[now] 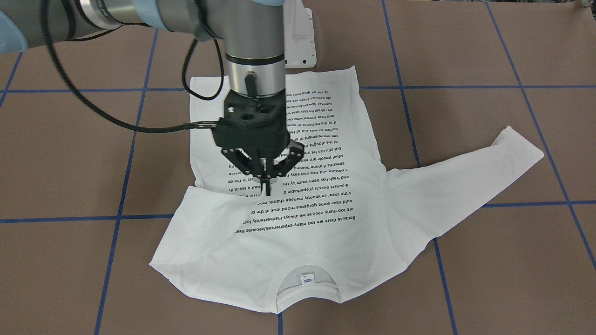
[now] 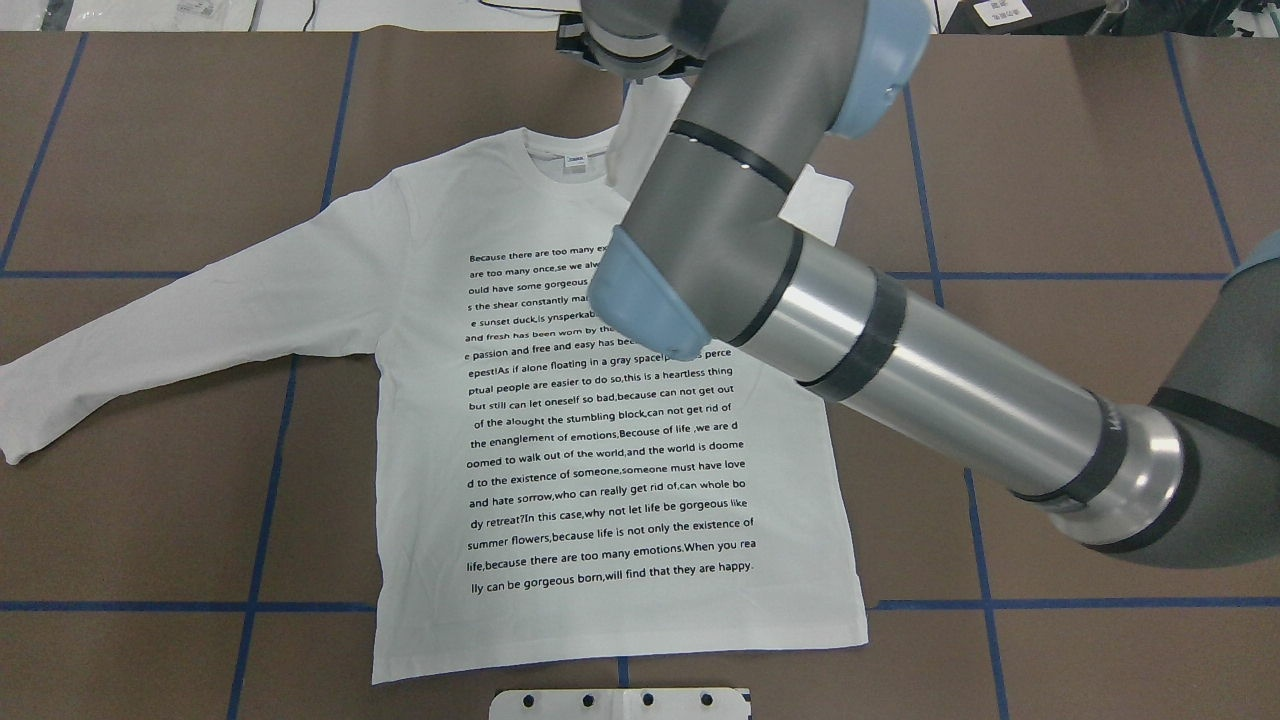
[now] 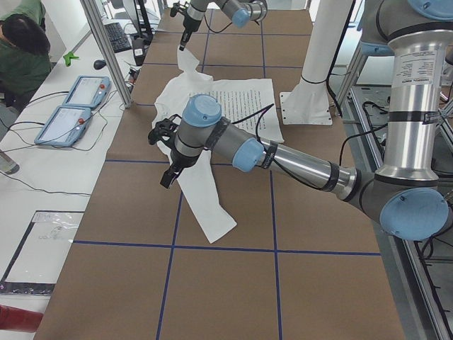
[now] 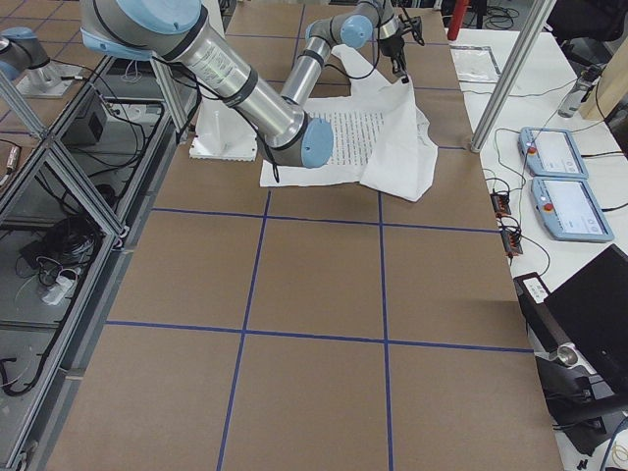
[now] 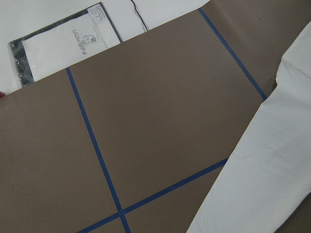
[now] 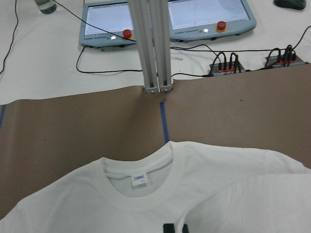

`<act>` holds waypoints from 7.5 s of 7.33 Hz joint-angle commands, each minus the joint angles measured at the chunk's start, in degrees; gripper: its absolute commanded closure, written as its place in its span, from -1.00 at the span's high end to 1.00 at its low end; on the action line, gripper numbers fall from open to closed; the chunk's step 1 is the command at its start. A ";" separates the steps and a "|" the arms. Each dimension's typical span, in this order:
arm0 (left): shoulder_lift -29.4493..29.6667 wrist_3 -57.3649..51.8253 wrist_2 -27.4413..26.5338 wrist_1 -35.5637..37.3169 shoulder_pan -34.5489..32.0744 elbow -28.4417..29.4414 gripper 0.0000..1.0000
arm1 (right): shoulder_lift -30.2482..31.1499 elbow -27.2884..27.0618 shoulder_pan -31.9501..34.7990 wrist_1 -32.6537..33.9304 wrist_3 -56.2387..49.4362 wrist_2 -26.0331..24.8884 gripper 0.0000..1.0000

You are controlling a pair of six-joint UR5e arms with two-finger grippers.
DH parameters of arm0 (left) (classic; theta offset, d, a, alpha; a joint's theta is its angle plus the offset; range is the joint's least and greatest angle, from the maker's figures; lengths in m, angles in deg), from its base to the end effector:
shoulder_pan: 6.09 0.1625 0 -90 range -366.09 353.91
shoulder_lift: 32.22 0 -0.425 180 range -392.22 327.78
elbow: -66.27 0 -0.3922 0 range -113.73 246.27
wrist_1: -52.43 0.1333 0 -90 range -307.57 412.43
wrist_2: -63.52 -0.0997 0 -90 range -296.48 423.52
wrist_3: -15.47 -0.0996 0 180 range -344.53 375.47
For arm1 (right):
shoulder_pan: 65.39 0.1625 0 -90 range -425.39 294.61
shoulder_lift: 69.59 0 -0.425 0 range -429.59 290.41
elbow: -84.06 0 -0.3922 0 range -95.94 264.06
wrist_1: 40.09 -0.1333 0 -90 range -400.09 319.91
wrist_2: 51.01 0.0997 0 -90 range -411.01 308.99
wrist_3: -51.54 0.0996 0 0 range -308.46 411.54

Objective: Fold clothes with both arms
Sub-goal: 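Grasp the sleeve nearest the right gripper and fold it across the shirt, then lower the left gripper onto the cuff of the other sleeve while the right arm withdraws, then grasp the sleeve cuff with the left gripper and lift it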

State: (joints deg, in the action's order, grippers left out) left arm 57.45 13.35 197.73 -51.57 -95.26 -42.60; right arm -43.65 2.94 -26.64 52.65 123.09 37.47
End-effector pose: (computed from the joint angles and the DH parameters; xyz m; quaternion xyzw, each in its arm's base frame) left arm -0.0567 -0.4927 0.4693 0.2636 0.3583 0.1283 0.8864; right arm -0.4966 -0.5729 0.0081 0.2219 -0.3822 0.1638 0.8820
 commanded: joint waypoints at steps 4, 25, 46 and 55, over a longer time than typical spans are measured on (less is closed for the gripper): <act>-0.02 0.09 0.00 0.02 0.06 0.41 1.00 | -8.71 20.55 -14.31 -10.21 6.33 -14.65 -1.00; -13.64 14.51 -14.86 -46.45 30.99 19.99 1.00 | 40.59 -32.61 21.10 5.52 -37.97 29.38 1.00; -13.12 11.61 -17.41 -48.93 37.42 22.30 -1.00 | 40.95 -32.52 20.92 5.44 -37.71 29.29 1.00; 15.40 25.52 -15.21 -33.58 23.96 21.41 -1.00 | 41.12 -32.61 20.92 5.44 -37.09 29.29 1.00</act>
State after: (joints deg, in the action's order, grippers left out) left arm 67.00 33.02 182.27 -88.72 -71.34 -21.20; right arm -2.59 -29.71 -5.72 58.09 85.90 66.77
